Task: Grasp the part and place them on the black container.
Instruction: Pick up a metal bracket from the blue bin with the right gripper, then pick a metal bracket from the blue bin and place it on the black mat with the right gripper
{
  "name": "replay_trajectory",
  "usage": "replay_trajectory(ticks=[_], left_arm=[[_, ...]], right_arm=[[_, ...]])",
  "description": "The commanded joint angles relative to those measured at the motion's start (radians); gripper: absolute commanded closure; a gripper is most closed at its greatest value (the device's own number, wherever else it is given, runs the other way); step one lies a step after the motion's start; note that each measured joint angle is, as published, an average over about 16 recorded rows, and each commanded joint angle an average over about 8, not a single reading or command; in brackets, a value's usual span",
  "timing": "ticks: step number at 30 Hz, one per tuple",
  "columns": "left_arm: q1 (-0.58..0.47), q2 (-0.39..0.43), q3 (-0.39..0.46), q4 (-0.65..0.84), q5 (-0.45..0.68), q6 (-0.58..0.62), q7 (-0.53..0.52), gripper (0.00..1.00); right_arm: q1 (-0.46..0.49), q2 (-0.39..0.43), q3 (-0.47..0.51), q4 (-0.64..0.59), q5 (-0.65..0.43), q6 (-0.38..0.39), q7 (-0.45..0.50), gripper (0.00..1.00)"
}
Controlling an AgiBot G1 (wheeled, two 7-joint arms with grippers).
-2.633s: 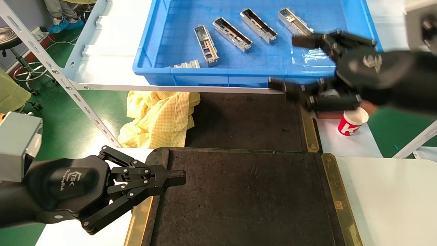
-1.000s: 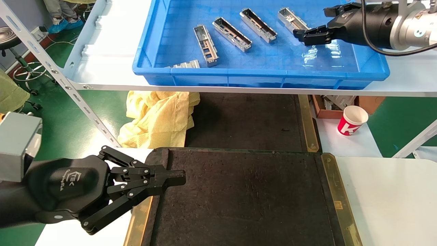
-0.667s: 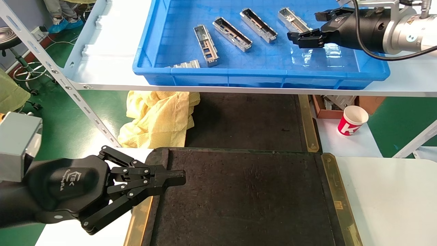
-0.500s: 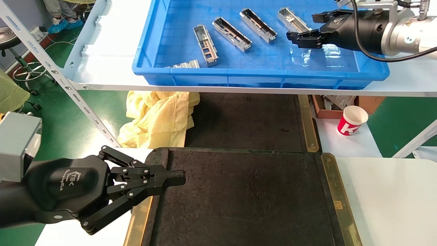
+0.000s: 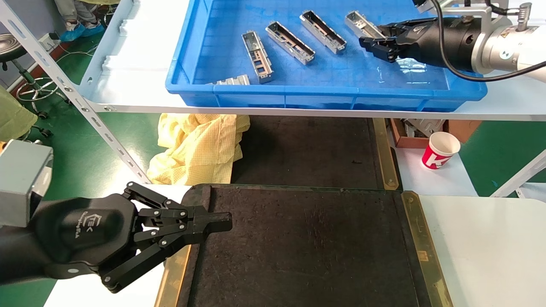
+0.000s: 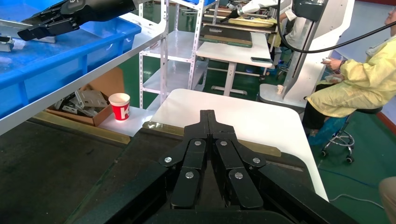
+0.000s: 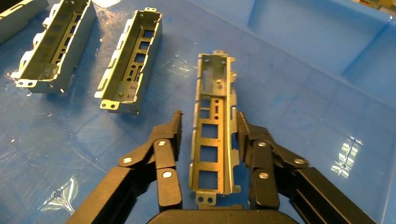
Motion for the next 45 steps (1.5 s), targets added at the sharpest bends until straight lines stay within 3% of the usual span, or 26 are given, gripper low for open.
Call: replay_trajectory(ticks=[1, 8, 9, 16, 17, 23, 30, 33, 45], left_arm=[[0.0, 0.0, 0.0, 0.0, 0.0, 0.0, 0.0, 1.0], [0.0, 0.0, 0.0, 0.0, 0.0, 0.0, 0.0, 0.99], [0.0, 0.0, 0.0, 0.0, 0.0, 0.0, 0.0, 0.94], [0.0, 0.0, 0.0, 0.0, 0.0, 0.0, 0.0, 0.07], [0.0, 0.0, 0.0, 0.0, 0.0, 0.0, 0.0, 0.0], [0.0, 0.0, 0.0, 0.0, 0.0, 0.0, 0.0, 0.0], [0.0, 0.0, 0.0, 0.0, 0.0, 0.0, 0.0, 0.0], [0.0, 0.0, 0.0, 0.0, 0.0, 0.0, 0.0, 0.0], [0.0, 0.0, 0.0, 0.0, 0.0, 0.0, 0.0, 0.0]], right_arm=[[-0.002, -0.001, -0.001, -0.001, -0.001, 0.002, -0.002, 1.0], [0.006, 0.008, 0.001, 0.005, 0.001, -0.008, -0.012, 1.0], [0.009, 0.011, 0.0, 0.009, 0.0, -0.015, -0.017, 1.0], [0.036, 0.037, -0.005, 0.038, -0.007, -0.104, -0.066, 1.0], [0.041, 0.042, -0.006, 0.041, -0.007, -0.123, -0.071, 1.0], [0.067, 0.087, -0.002, 0.059, 0.002, -0.294, -0.103, 1.0], [0.09, 0.145, 0.005, 0.08, 0.022, -0.576, -0.135, 1.0], [0.095, 0.159, 0.003, 0.091, 0.029, -0.663, -0.142, 1.0], [0.015, 0.201, -0.064, 0.27, 0.117, -0.707, -0.073, 1.0]])
